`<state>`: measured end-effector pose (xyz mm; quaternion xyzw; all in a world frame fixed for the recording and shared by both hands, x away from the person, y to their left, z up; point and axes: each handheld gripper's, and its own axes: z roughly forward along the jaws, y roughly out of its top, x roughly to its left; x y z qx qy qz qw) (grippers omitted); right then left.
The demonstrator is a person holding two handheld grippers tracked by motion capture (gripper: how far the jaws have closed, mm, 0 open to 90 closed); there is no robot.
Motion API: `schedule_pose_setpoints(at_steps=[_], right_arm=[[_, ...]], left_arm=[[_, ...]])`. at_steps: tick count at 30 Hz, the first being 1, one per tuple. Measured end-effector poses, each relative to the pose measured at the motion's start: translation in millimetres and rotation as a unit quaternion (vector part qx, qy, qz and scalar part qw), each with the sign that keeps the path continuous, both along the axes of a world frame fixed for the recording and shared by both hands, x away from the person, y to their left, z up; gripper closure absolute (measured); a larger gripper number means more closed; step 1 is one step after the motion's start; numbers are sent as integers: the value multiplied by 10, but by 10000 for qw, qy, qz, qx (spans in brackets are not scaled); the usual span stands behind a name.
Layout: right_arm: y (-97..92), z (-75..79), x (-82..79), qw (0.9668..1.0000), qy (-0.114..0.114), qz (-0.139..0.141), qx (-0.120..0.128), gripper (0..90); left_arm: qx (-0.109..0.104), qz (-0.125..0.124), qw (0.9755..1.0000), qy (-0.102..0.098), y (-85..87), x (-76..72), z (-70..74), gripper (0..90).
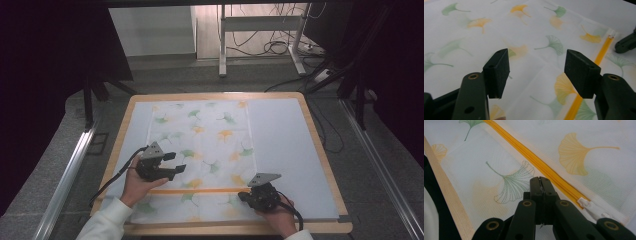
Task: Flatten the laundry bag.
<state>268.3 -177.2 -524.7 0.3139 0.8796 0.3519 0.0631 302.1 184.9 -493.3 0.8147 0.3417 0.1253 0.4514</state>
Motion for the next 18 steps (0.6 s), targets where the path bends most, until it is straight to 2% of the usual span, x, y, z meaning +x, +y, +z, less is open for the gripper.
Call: schedule_pose_setpoints(at_steps=[9,18], right_arm=[[4,-1,-3,10000,-24,-5,-5,892],[4,1,-6,10000,-44,-3,-18,892]], left_arm=[[54,-198,9998,-17,-172,-90,-1,372],[-107,-250,9996,99,-230,-102,-20,374]])
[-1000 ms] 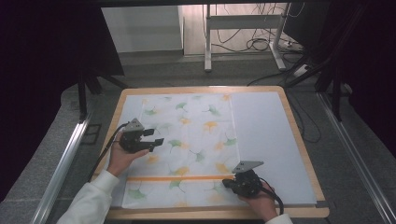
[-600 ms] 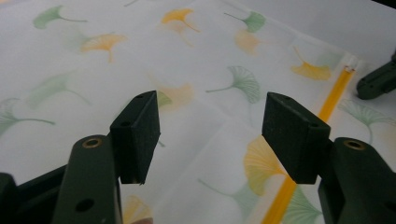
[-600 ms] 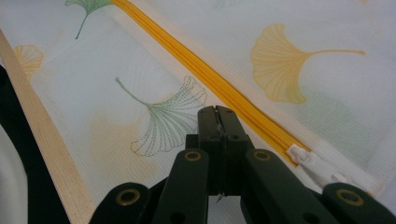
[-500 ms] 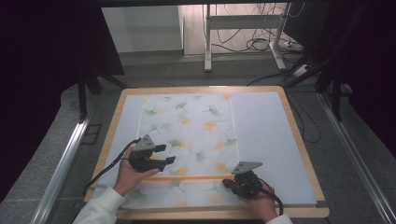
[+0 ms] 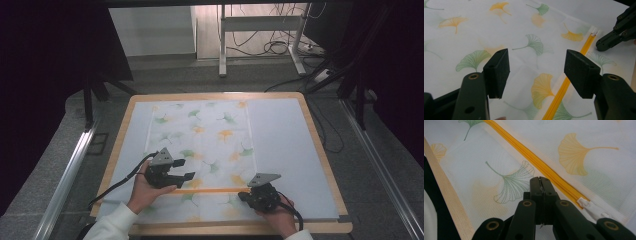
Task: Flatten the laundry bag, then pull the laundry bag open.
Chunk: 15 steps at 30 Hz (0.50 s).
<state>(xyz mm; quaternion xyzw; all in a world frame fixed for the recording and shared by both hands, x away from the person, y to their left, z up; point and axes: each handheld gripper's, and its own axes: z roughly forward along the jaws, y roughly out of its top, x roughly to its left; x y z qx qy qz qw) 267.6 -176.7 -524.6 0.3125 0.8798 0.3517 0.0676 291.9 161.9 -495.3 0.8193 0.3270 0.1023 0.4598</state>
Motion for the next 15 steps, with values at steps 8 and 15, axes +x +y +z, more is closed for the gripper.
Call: schedule_pose_setpoints(at_steps=[8,15], right_arm=[[-77,63,-19,9998,-92,-129,149,892],[-259,128,-97,9987,-88,-395,310,892]], left_arm=[[115,-252,9996,-86,-157,-79,27,373],[211,-430,9988,-141,-300,-131,23,373]])
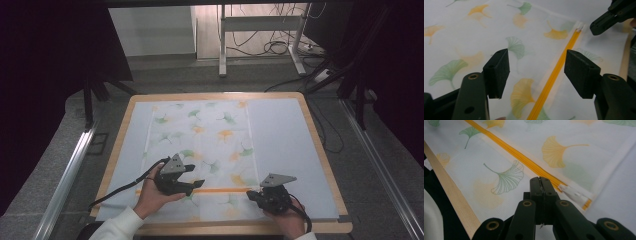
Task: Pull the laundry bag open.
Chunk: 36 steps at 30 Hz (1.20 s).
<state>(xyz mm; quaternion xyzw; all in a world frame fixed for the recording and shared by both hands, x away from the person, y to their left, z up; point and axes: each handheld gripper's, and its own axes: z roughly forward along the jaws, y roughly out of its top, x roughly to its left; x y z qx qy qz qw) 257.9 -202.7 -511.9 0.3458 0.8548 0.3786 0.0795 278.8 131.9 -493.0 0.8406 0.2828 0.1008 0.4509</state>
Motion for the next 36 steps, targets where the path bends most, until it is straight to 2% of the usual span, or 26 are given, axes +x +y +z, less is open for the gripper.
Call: schedule_pose_setpoints(at_steps=[3,12,15,20,21,23,26,27,30,31,33,35,36], right_arm=[[-56,5,-39,9999,8,-100,44,892],[-127,-25,-108,9999,57,-151,5,891],[-119,-28,-104,9999,70,-144,-24,891],[-98,-34,-96,9999,39,-95,-105,891],[-96,-35,-94,9999,38,-96,-111,891],[-92,-36,-89,9999,41,-105,-118,891],[-86,-36,-89,9998,41,-117,-125,891],[-86,-36,-89,9998,39,-113,-129,891],[-83,-37,-90,9999,22,-83,-143,891],[-80,-37,-91,9999,13,-79,-151,891],[-69,-37,-97,9999,13,-73,-151,891],[-62,-35,-99,9999,17,-47,-165,891],[-59,-37,-101,9999,5,-33,-166,891]], left_arm=[[116,-27,9999,-90,-62,18,17,373],[204,-254,9994,-83,-287,58,2,373],[73,-292,9995,23,-326,97,-17,374],[65,-226,9997,77,-336,156,-34,377],[82,-221,9997,82,-345,166,-36,378],[248,-237,9994,-34,-394,164,-33,377],[235,-323,9992,-35,-462,162,-30,377],[181,-353,9992,26,-485,170,-35,379],[400,-398,9984,-105,-564,159,-48,378],[429,-436,9980,-125,-590,154,-48,378],[317,-481,9983,-53,-623,161,-52,380],[474,-482,9976,-152,-659,164,-57,378],[481,-501,9975,-155,-671,166,-58,378]])
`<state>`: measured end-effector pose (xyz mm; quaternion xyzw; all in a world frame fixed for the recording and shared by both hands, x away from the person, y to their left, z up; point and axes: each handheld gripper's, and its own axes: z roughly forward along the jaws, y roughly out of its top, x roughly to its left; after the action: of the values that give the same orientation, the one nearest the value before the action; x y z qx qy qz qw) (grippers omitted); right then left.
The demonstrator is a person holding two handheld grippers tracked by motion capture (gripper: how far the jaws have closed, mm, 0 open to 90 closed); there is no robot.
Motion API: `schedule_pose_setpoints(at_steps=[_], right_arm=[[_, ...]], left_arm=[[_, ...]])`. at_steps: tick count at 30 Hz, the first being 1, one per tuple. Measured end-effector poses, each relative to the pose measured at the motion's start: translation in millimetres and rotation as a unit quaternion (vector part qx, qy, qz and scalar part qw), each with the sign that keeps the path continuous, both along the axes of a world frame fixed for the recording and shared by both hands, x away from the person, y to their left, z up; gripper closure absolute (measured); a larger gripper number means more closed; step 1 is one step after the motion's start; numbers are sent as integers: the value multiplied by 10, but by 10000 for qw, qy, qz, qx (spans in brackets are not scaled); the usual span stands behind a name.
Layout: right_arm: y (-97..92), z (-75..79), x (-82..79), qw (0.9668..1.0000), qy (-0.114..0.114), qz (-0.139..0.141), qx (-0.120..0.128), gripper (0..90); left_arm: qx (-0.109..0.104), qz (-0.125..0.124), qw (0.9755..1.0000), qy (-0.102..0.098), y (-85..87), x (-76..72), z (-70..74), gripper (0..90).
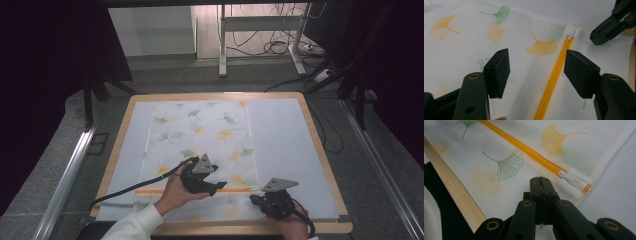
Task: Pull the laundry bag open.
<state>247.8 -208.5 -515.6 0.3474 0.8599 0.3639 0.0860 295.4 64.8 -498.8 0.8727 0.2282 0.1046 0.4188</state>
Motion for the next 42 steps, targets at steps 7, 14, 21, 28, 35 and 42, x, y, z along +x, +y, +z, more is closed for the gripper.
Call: schedule_pose_setpoints(at_steps=[7,14,21,28,35,42], right_arm=[[5,-5,-1,10000,26,-2,-7,891],[12,-13,4,10000,27,6,-19,891],[23,-19,4,10000,47,12,-34,891],[27,-30,-3,10000,46,63,-55,891],[13,-35,-8,9999,85,79,-82,891],[26,-41,-7,9999,81,80,-96,891]], left_arm=[[-100,-156,9998,120,-91,1,-32,380],[-150,-151,9995,226,-123,45,-71,388],[-34,-199,9995,249,-128,68,-93,396],[214,-412,9989,38,-294,25,-61,394],[-10,-365,9993,120,-353,84,-47,413],[313,-475,9984,-39,-449,85,-75,422]])
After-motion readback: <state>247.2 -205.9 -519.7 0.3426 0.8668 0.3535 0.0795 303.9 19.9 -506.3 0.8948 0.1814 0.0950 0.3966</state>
